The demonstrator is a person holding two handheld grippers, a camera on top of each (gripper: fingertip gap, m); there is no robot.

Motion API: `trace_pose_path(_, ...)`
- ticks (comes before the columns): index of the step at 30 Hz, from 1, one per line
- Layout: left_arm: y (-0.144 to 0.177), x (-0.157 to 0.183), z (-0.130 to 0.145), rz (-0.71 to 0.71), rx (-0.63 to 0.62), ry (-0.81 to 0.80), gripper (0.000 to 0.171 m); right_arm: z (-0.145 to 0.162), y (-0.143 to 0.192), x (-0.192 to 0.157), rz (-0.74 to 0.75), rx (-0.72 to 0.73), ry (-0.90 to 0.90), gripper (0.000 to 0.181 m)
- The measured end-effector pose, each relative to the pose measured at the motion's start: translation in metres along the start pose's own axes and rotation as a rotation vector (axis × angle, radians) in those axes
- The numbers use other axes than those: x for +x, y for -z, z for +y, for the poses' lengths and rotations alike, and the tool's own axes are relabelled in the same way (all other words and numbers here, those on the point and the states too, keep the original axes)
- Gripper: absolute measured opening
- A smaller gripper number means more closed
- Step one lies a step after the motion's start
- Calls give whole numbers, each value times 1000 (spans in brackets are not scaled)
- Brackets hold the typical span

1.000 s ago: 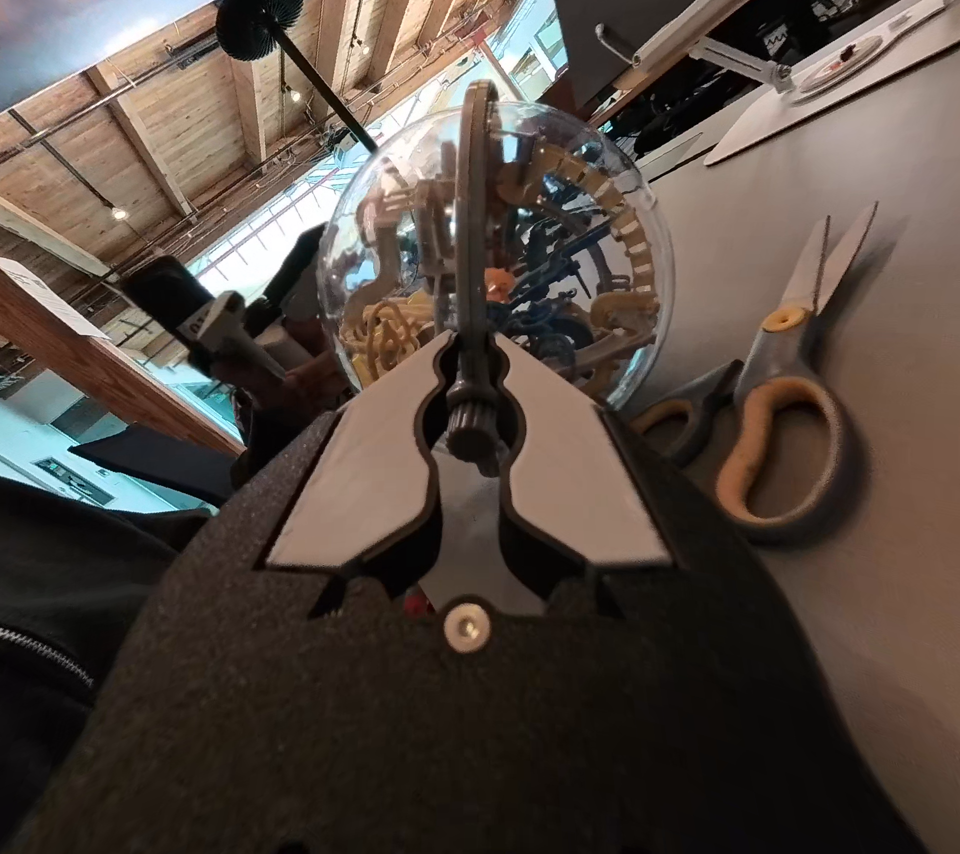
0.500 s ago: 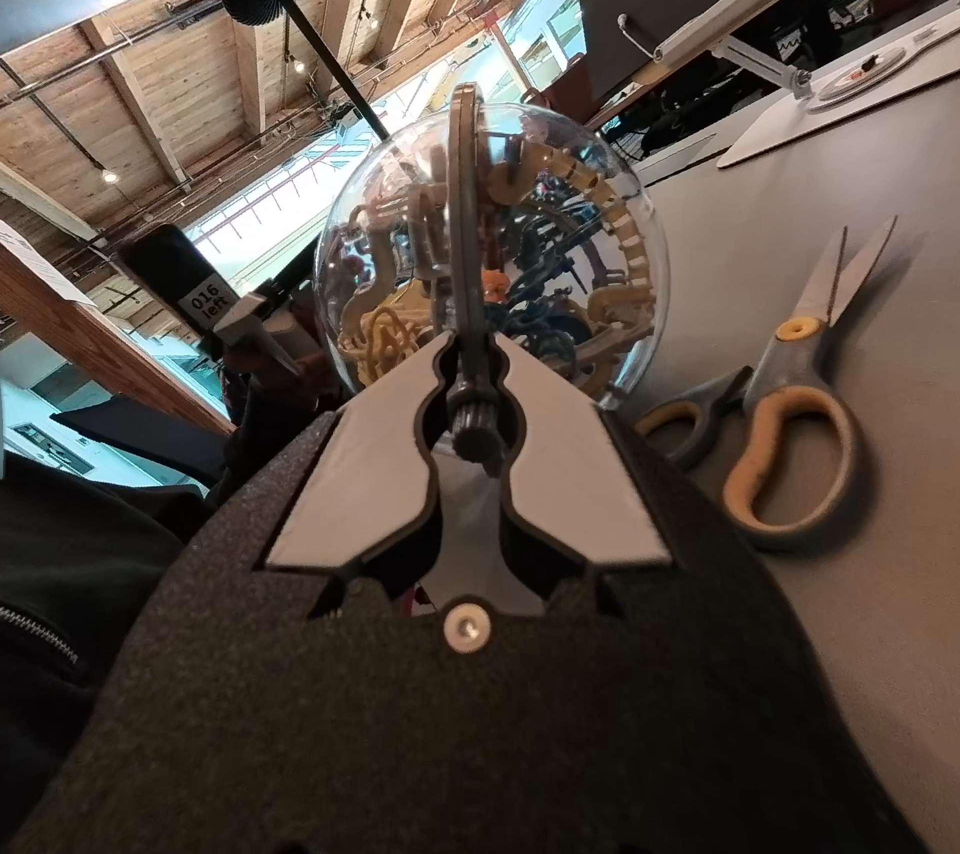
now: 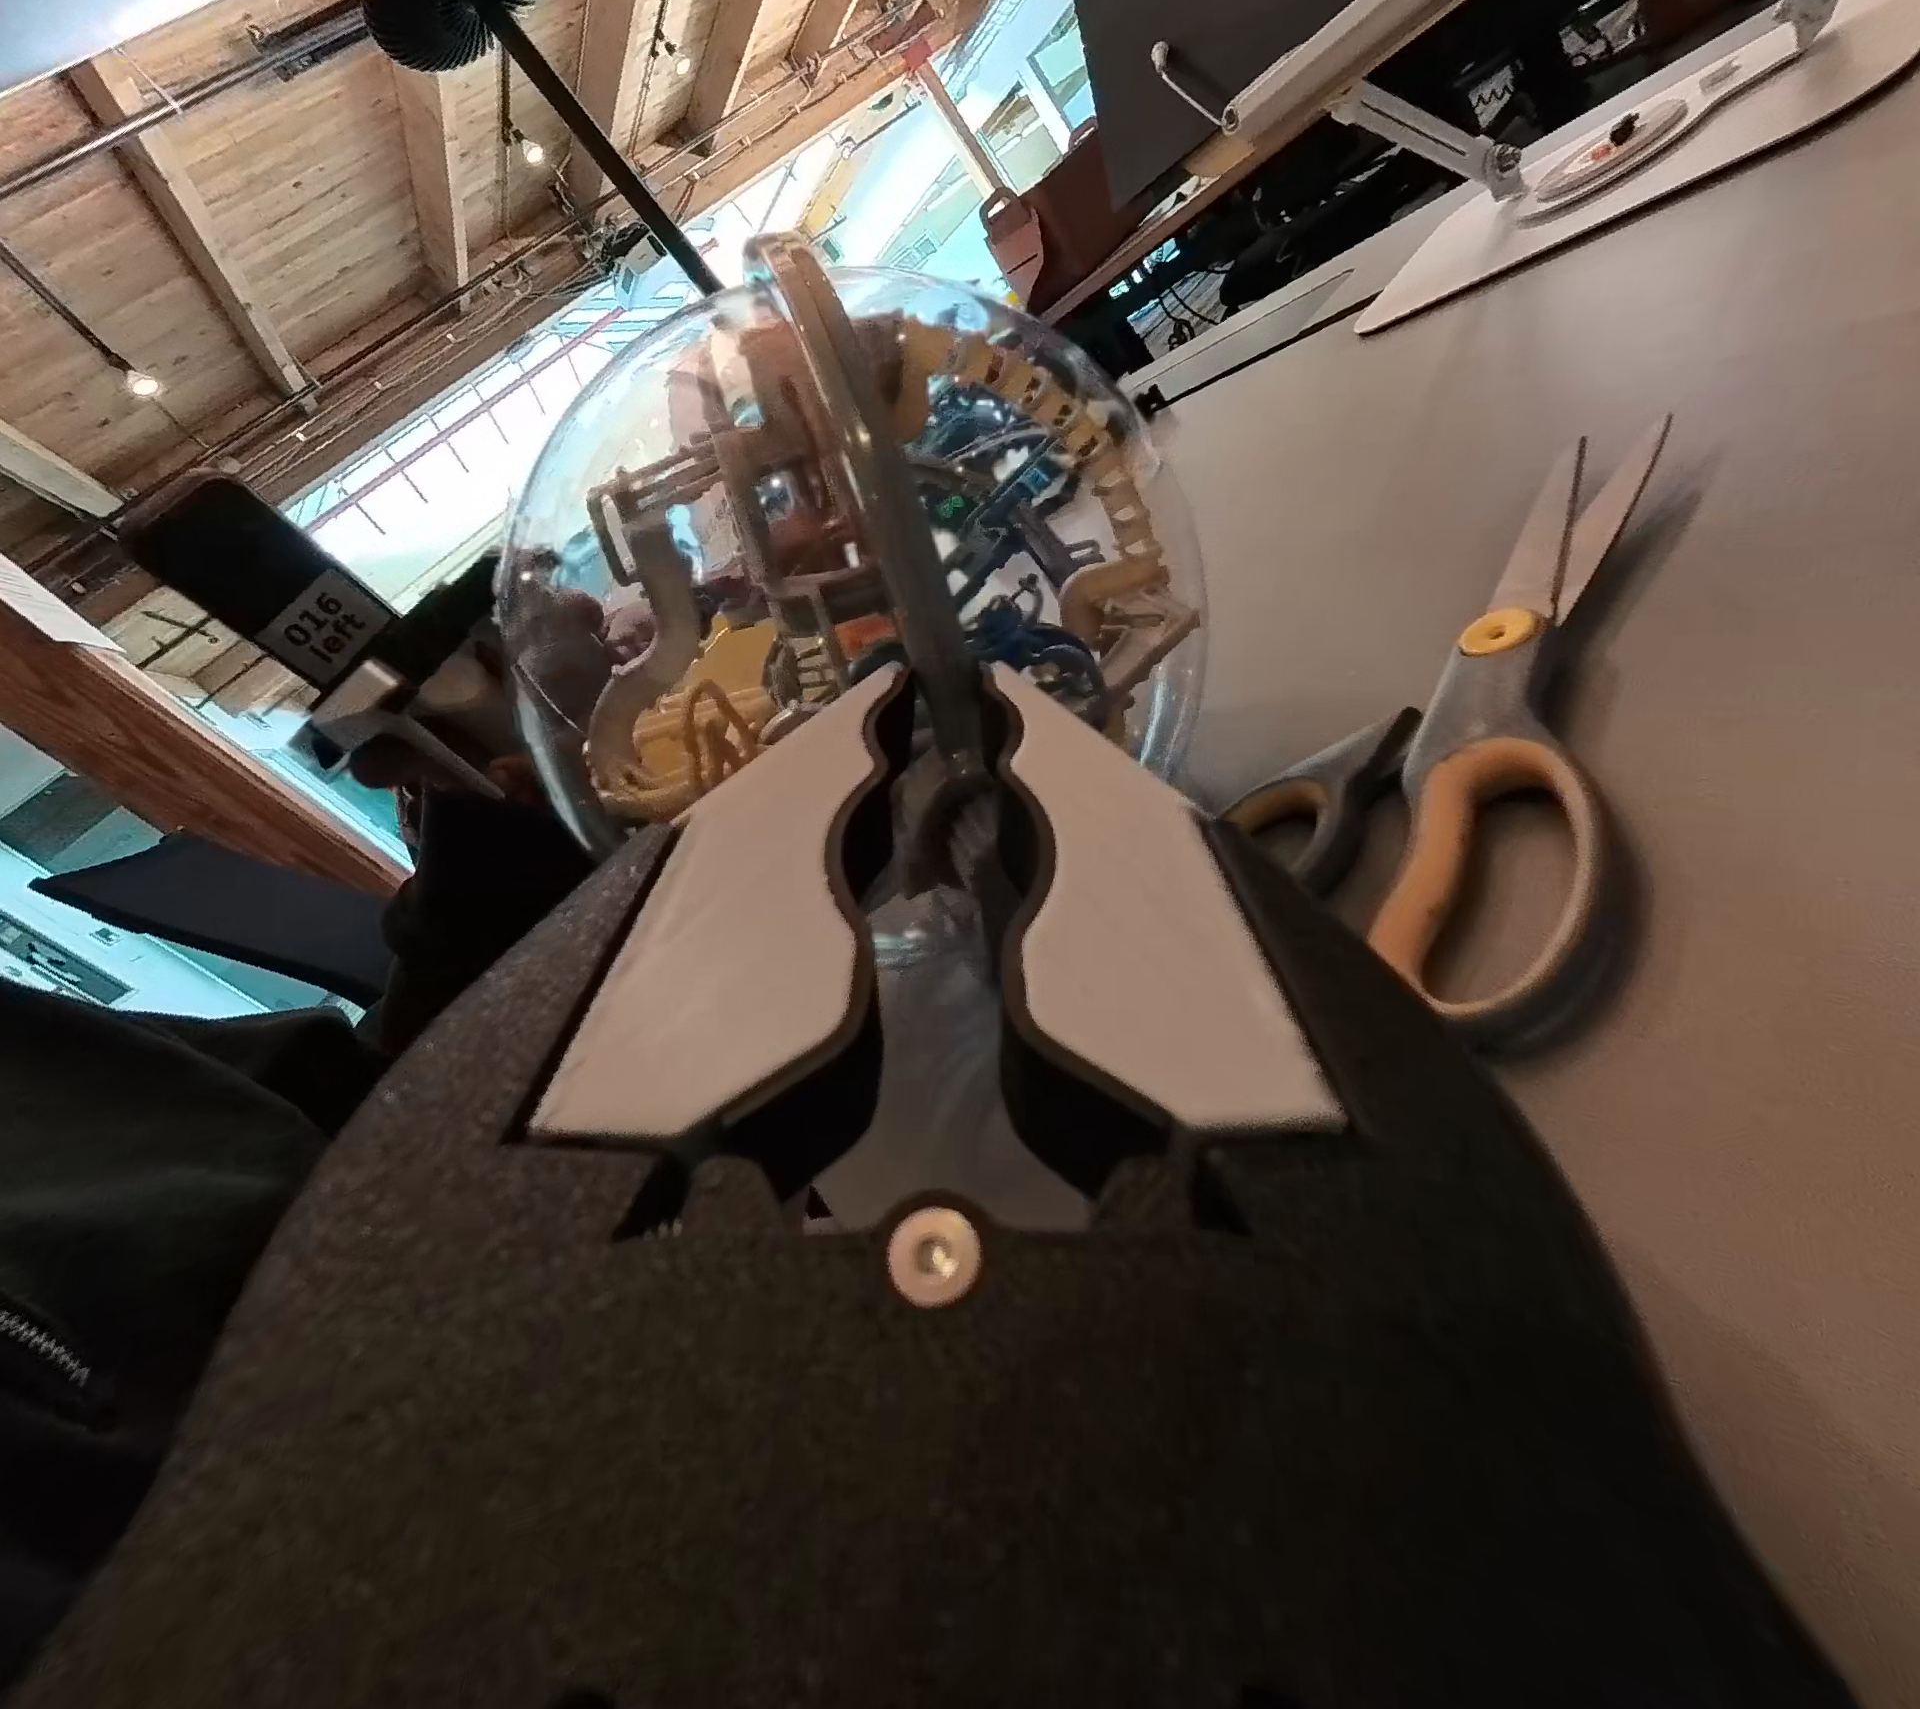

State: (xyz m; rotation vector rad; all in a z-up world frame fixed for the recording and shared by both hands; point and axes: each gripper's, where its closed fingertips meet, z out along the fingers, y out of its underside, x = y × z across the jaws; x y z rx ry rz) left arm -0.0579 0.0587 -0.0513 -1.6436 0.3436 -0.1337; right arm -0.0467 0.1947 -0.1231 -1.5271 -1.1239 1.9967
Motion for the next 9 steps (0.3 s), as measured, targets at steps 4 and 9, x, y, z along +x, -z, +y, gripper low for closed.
trace_pose_path(4, 0, -6, -2, -18, 4, 41, 31, 0, 0, 2, 12, 0, 7, 10)
trace_pose_path(9, -4, -13, -4, -53, 10, 110, 6, 1, 0, 7, 32, 8, 3, 10)
